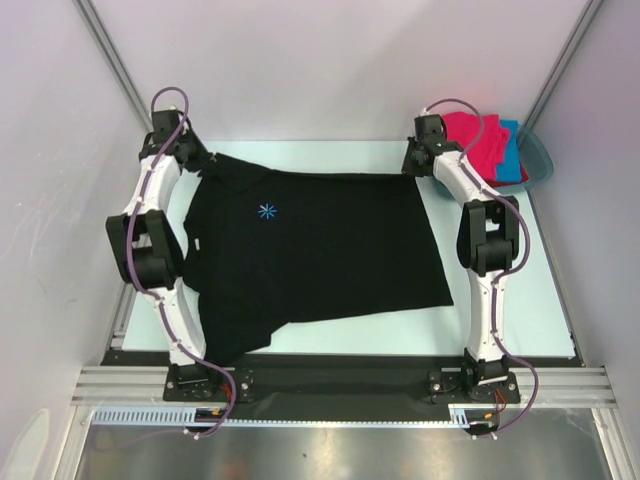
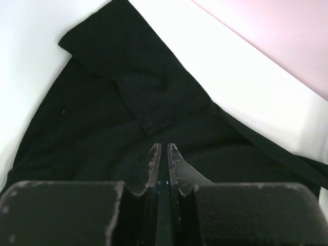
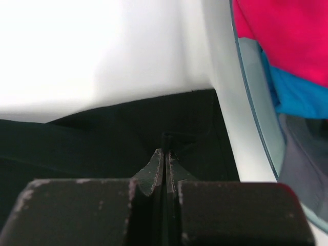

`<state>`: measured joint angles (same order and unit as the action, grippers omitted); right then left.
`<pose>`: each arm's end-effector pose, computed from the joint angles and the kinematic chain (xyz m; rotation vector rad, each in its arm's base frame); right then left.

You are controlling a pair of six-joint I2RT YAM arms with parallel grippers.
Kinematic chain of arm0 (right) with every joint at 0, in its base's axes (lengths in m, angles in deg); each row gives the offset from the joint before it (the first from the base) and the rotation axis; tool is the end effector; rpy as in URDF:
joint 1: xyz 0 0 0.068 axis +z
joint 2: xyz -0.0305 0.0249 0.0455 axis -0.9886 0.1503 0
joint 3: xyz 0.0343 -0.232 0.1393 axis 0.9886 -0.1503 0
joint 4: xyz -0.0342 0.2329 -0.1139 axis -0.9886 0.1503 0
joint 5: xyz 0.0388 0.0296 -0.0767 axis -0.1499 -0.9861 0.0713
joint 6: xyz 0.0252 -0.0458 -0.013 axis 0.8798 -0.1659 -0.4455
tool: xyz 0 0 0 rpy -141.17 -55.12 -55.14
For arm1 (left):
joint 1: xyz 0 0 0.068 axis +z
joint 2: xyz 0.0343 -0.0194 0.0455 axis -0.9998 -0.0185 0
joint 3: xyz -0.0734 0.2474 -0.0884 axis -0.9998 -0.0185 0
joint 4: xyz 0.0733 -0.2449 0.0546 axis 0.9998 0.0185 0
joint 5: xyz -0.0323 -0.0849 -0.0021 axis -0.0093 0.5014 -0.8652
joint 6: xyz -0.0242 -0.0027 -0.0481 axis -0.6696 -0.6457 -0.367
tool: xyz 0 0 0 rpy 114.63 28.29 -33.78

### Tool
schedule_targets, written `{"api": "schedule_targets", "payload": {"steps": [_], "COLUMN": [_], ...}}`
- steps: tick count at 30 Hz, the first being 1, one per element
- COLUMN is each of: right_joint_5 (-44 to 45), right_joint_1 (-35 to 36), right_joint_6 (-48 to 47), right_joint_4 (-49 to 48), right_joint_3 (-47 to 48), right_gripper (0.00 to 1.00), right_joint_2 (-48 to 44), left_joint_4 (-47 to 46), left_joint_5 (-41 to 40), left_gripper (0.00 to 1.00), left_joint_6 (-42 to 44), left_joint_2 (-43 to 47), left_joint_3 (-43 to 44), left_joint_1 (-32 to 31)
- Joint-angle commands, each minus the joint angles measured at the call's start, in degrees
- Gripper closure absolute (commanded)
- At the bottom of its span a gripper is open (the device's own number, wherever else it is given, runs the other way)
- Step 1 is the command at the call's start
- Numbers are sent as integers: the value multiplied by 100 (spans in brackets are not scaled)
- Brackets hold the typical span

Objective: Fold and stack the t-shirts
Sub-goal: Flatten the tshirt out

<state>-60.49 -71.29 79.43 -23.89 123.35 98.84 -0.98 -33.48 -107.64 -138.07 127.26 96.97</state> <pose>0.5130 0.0893 0.2250 0.1812 2.3665 0.1712 0.4778 0.0615 0.2829 -0.5966 2.2023 -0.3593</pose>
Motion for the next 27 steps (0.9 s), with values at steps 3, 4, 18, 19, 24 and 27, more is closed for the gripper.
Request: {"api": "schedule_targets", "payload": {"steps": [3,4,18,19,24,27], "right_joint_5": [88,132,62,36,-105,-140], "right_joint_1": [109,127,206,206,241,268], "right_joint_6": [-170,-187,-82,-82,-91,-91], "right_joint_4": [-78,-43,-51,-51,27,19], "right_joint_3": [-341,-395,-633,-589,-264,-193], "right_gripper": [100,100,86,85,75,74], "right_joint_2": [-615,-633,-730,-703,-607,-598], "left_joint_4": [-412,-395,-307,-220,-439,-500], "left_joint_5": [247,265,354,327,186,19], "left_gripper": [85,84,73,73,55,48], "left_joint_6": [-123,-123,-35,-52,-202,-281], "left_joint_2": [801,871,451,355,-348,-849], "left_joint_3": [-640,-685,-475,-344,228,492], "left_joint_1": [23,23,5,5,14,14]}}
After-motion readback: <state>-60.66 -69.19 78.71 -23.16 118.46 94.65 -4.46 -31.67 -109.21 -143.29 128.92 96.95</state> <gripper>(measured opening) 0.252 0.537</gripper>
